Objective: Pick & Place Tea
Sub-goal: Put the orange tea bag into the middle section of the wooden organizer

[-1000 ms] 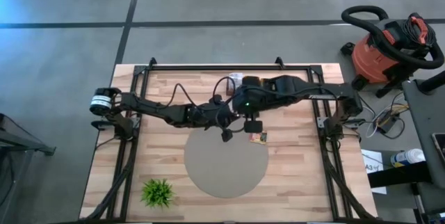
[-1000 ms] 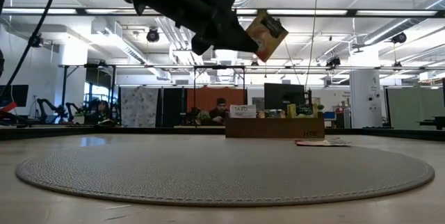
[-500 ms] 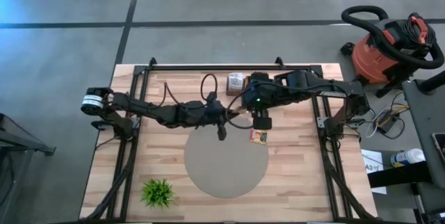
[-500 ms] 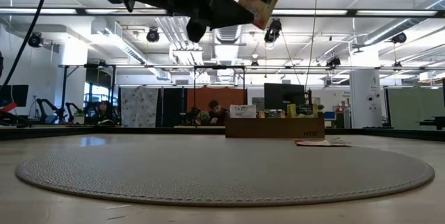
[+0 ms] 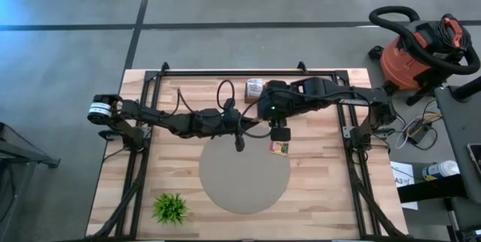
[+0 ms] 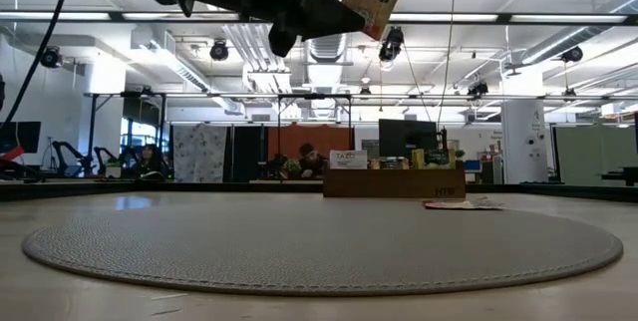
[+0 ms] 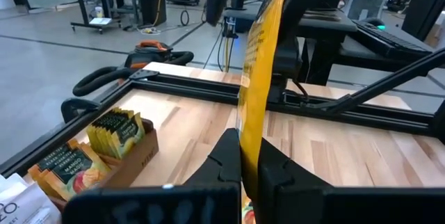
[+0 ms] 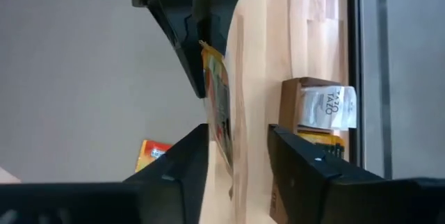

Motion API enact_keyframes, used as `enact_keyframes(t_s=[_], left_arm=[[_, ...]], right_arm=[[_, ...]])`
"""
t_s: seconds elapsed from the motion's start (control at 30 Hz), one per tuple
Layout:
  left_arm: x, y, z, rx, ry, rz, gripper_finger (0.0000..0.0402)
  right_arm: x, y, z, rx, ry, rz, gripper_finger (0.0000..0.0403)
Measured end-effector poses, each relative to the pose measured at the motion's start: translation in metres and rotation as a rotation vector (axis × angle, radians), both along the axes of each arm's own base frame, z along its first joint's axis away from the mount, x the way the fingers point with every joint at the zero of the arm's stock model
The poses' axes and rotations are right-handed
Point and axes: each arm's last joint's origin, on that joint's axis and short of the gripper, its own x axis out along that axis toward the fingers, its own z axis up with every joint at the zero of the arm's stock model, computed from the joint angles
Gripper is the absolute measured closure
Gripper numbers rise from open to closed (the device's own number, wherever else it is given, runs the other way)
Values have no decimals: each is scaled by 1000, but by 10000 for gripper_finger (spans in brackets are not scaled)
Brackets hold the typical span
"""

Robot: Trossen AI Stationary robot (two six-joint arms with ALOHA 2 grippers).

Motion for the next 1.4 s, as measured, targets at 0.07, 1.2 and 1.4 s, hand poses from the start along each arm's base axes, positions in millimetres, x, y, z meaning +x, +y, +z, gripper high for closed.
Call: enact_keyframes(t_s=[0.07, 1.2, 1.4], left_arm=[[0, 1, 0, 1, 0, 2, 398], [-32, 5, -56, -354, 170, 210, 371], [-39, 5, -63, -413, 171, 242, 371]], right_arm=[[0, -2, 0, 3, 0, -6, 281], [-3, -155, -86, -3, 371, -268, 394], [-2, -187, -105, 61, 383, -228, 394]])
